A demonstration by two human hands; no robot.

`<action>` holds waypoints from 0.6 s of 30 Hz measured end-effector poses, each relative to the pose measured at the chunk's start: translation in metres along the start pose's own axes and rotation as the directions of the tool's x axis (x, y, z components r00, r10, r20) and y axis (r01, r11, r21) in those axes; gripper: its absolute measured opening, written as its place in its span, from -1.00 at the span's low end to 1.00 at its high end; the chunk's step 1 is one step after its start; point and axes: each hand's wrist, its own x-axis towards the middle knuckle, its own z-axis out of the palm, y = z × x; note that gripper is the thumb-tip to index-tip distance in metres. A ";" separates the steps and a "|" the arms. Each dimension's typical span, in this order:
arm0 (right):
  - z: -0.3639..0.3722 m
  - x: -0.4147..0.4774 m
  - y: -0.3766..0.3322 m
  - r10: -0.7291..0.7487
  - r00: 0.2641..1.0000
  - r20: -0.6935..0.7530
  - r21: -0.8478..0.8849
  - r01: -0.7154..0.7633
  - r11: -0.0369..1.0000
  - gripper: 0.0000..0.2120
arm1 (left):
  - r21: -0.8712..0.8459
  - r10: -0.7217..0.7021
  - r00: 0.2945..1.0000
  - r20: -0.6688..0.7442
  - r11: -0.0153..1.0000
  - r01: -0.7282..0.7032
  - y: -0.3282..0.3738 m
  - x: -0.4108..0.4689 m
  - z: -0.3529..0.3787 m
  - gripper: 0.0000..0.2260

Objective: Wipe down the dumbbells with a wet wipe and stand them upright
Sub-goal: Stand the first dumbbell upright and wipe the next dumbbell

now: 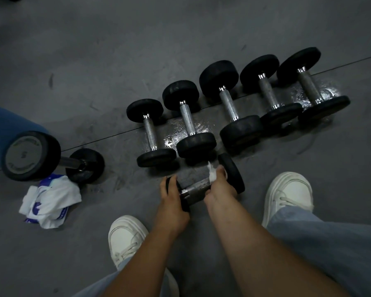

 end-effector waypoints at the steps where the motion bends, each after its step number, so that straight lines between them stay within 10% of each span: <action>1: -0.003 0.005 0.006 -0.024 0.999 -0.036 -0.009 0.024 1.000 -0.38 | 0.002 -0.004 1.000 0.003 1.000 0.004 0.000 -0.001 0.000 -0.13; 13: -0.020 0.007 0.008 -0.009 0.994 0.110 -0.009 0.010 1.000 -0.84 | -0.015 -0.035 0.999 0.018 0.999 0.035 0.004 -0.001 -0.003 -0.12; 18: -0.049 0.017 0.011 0.253 0.951 0.176 -0.120 -0.235 0.965 -0.75 | -0.007 -0.008 1.000 -0.001 1.000 0.008 0.003 -0.002 -0.002 -0.15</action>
